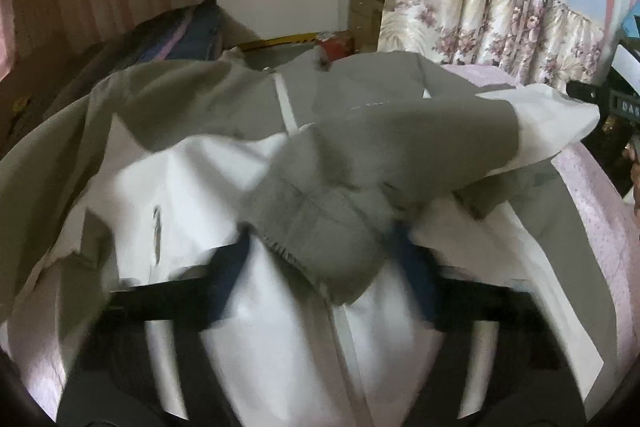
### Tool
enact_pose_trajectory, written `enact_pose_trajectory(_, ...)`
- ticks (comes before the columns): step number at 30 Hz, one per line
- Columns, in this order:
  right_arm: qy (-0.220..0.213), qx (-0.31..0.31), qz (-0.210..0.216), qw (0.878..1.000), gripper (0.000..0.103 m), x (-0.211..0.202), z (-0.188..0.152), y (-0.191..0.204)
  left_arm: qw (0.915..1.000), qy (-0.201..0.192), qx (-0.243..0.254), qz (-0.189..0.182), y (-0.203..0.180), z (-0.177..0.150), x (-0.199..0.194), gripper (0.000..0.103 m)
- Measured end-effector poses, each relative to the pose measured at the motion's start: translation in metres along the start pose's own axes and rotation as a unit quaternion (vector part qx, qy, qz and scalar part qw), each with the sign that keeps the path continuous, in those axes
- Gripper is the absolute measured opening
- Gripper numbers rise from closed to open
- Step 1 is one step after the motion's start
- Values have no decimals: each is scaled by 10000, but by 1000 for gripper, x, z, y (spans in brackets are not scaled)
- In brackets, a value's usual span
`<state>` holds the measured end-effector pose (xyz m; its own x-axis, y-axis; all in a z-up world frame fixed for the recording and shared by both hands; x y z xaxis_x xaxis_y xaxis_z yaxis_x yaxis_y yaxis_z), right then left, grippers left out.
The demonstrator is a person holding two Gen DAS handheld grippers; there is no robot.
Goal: Fold large clothes
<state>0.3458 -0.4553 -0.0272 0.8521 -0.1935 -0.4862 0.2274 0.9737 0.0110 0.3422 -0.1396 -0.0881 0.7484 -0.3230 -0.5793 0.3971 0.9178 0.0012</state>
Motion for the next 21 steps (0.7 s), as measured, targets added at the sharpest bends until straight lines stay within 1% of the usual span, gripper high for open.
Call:
enact_pose_trajectory(1,-1,-11,-21,10000,97,-1,0,-1,10000,14,13,53,3,3,3,44)
enact_pose_trajectory(3,-18,-5,-45,10000,97,-2,2,-1,9999,13,66,112,11,11,8,29)
enact_pose_trajectory(5,-28,2,-41,10000,97,-4,4,-1,9998,-53,112,141,22,21,7,20)
enact_pose_trajectory(8,-132,-37,-37,9999,97,-8,11,4,9985,-432,38,337,48,44,-15,18)
enact_pose_trajectory(10,-238,-51,-22,9997,97,-12,18,8,9959,-712,35,559,67,59,-34,18)
enact_pose_trajectory(13,-270,-48,78,9996,97,-14,26,18,9889,-1115,9,980,106,77,-71,17)
enact_pose_trajectory(14,-281,-69,104,9995,97,-13,28,22,9854,-1238,-13,1167,122,81,-85,17)
enact_pose_trajectory(15,-282,-98,119,9995,97,-12,29,27,9831,-1305,-43,1284,134,83,-95,17)
enact_pose_trajectory(16,-243,-123,147,9995,97,-10,30,32,9813,-1342,-72,1374,147,83,-104,17)
enact_pose_trajectory(18,-141,-116,277,9995,97,-4,28,42,9779,-1360,-70,1586,168,73,-120,17)
enact_pose_trajectory(19,-78,-109,337,9993,97,-1,25,47,9774,-1335,-51,1637,173,66,-122,17)
enact_pose_trajectory(20,8,-107,396,9992,97,4,22,52,9777,-1264,-22,1677,179,52,-122,17)
enact_pose_trajectory(21,154,-94,484,9987,97,11,18,58,9785,-1206,-2,1671,181,43,-121,18)
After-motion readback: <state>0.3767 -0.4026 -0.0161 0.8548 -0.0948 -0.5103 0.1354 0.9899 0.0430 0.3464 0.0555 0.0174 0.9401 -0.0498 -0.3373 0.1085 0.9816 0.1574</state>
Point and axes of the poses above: each gripper's, at about its wrist camera, not at the fingertips, and x roughly the way its jaws point, y to its left, z to its top, the point moved 5 cm from there along x, roughly the way its jaws point, and after that the axes turned 12 degrees about -y, right-handed, at the moved point
